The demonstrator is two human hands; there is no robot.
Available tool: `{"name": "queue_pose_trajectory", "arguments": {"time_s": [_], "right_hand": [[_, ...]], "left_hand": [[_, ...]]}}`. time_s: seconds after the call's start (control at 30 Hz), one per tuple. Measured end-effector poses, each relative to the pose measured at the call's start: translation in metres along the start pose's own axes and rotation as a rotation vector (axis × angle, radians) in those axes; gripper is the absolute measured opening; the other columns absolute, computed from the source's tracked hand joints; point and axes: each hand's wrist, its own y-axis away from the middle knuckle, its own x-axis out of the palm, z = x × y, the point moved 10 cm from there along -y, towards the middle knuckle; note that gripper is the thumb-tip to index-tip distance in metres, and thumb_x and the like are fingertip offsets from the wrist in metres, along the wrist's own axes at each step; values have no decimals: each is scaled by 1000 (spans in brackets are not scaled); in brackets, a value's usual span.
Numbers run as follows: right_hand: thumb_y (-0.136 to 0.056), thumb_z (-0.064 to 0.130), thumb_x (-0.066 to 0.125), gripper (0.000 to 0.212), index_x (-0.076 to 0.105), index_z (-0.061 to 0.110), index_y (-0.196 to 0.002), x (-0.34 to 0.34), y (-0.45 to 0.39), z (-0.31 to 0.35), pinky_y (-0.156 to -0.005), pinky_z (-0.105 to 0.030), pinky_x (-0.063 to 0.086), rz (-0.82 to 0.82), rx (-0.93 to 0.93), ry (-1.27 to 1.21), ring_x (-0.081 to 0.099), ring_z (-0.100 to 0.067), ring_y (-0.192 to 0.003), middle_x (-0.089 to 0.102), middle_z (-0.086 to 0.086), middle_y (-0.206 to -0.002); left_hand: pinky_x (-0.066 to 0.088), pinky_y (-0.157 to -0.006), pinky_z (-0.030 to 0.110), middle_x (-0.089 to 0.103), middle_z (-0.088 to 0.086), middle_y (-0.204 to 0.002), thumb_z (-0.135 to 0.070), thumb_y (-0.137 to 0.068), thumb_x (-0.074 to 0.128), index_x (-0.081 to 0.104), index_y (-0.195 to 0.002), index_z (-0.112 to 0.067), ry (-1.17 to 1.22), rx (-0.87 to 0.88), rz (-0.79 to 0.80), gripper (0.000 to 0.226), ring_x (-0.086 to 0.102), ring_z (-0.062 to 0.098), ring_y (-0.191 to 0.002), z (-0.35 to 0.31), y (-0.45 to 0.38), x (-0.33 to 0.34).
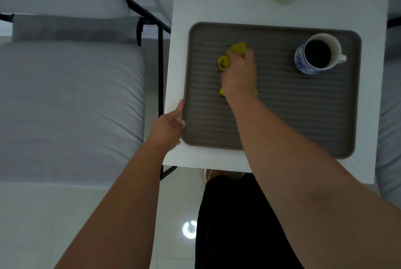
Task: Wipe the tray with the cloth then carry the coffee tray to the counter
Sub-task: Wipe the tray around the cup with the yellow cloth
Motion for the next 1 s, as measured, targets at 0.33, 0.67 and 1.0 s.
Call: {"name": "queue_pose_trajectory", "arguments": {"time_s": [0.33,0.67,1.0], "right_hand": [[-82,6,47,43,57,21,-121,-43,-12,-57,-87,-40,42,-92,65,143,49,-39,-104,43,-17,-132],[-86,1,48,54,49,25,-135,34,26,74,-91,-35,40,247,-441,183,40,-32,-117,41,-9,-139],[-79,3,49,47,59,23,-121,-42,4,-46,-82,-39,40,-23,-90,230,49,-39,-99,53,-14,-123]], "left_hand": [[55,-69,23,55,-7,-86,-10,-101,45,38,-144,-45,105,-31,18,55,57,9,-85,1,3,5],[52,-57,17,56,-4,-84,-8,-101,44,42,-140,-47,149,-90,-5,55,57,9,-82,4,3,4],[53,-62,20,56,9,-132,-11,-101,44,40,-141,-50,145,-70,-18,55,58,7,-96,8,6,5]]}}
